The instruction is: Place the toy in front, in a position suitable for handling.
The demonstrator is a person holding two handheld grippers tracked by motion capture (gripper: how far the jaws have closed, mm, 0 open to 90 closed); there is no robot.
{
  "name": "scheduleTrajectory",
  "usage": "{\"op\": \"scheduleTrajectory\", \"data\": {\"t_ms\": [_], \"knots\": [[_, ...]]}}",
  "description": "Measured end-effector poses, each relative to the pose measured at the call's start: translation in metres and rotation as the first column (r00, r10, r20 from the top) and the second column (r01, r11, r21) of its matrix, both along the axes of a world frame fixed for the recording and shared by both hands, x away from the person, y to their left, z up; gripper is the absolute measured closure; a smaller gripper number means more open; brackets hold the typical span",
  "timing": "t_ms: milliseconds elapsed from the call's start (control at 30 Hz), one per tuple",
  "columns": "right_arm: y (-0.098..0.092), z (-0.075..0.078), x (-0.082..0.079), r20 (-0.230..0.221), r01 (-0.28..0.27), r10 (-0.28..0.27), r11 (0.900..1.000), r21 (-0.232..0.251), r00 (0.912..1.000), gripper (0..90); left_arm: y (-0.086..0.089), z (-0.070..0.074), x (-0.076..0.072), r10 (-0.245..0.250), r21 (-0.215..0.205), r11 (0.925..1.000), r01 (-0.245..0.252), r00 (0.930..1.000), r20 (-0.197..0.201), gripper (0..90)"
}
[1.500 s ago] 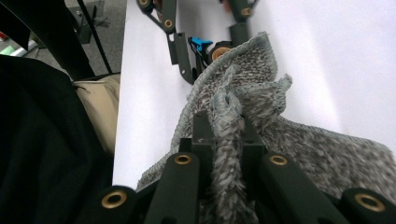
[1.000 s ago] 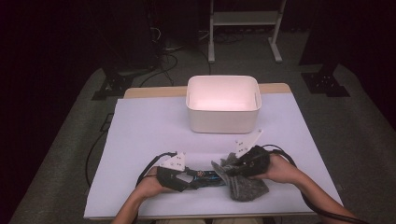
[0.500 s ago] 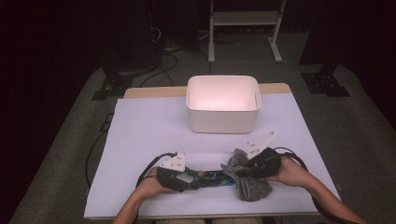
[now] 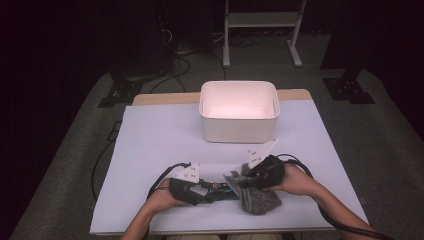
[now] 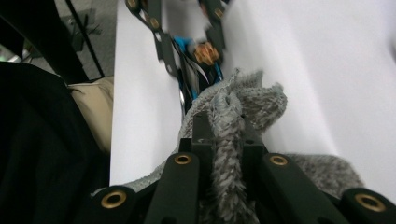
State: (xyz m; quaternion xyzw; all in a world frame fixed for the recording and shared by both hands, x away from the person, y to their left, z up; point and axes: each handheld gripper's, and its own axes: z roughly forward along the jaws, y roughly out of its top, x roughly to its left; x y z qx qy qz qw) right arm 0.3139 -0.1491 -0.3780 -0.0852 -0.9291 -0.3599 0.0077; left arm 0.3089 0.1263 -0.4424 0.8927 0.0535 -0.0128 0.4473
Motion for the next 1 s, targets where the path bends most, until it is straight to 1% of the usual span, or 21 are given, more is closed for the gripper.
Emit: {"op": "scheduleTrajectory", "data": {"t_ms": [33, 67, 200, 300, 367, 467, 533, 667, 733, 833, 933, 1000], "knots": [[0.008, 0.0, 0.0, -0.005, -0.013, 0.013, 1.0, -0.007, 0.9999, 81.1, -0.001, 0.0, 0.0, -0.005, 0.003, 1.0, 0.005, 1.0, 0.003, 58.0], [0.018, -0.001, 0.001, 0.003, -0.034, 0.034, 0.999, -0.015, 0.9994, 81.1, -0.002, 0.0, 0.0, -0.006, 0.004, 1.0, 0.006, 1.0, 0.005, 58.0], [0.045, -0.003, 0.004, -0.003, -0.074, 0.074, 0.997, -0.016, 0.9973, 81.1, -0.001, 0.0, 0.001, -0.005, -0.002, 1.0, 0.005, 1.0, -0.004, 58.0], [0.06, -0.004, 0.006, -0.008, -0.098, 0.098, 0.995, -0.005, 0.9952, 81.1, -0.001, 0.0, 0.002, -0.007, -0.001, 1.0, 0.007, 1.0, -0.005, 58.0], [0.066, -0.004, 0.008, -0.016, -0.104, 0.104, 0.995, -0.002, 0.9944, 81.1, -0.001, -0.001, 0.002, -0.003, -0.004, 1.0, 0.003, 1.0, -0.005, 58.0], [0.063, -0.004, 0.01, -0.026, -0.1, 0.1, 0.995, -0.006, 0.9947, 81.1, -0.001, -0.001, 0.002, -0.005, -0.006, 1.0, 0.005, 1.0, -0.006, 58.0], [0.055, -0.004, 0.01, -0.023, -0.096, 0.095, 0.995, -0.015, 0.9952, 81.1, -0.001, -0.001, 0.002, -0.005, -0.006, 1.0, 0.005, 1.0, -0.004, 58.1], [0.033, -0.003, 0.008, -0.021, -0.057, 0.056, 0.998, -0.026, 0.9982, 81.1, -0.001, -0.001, 0.002, -0.008, -0.006, 1.0, 0.007, 1.0, -0.005, 58.1], [0.029, -0.004, 0.007, -0.022, -0.047, 0.046, 0.999, -0.021, 0.9987, 81.1, -0.002, 0.0, 0.002, -0.008, -0.002, 1.0, 0.008, 1.0, -0.002, 58.1], [0.036, -0.003, 0.005, -0.014, -0.061, 0.061, 0.998, -0.02, 0.998, 81.0, -0.002, 0.0, 0.002, -0.01, -0.004, 0.9999, 0.01, 0.9999, -0.003, 58.1], [0.049, -0.002, 0.005, -0.007, -0.084, 0.084, 0.996, -0.023, 0.9965, 81.0, -0.002, -0.001, 0.002, -0.012, -0.005, 0.9999, 0.012, 0.9999, -0.004, 58.1], [0.062, -0.002, 0.005, -0.008, -0.105, 0.105, 0.994, -0.013, 0.9944, 81.0, -0.002, 0.0, 0.003, -0.014, -0.004, 0.9999, 0.014, 0.9999, -0.003, 58.0]]}}
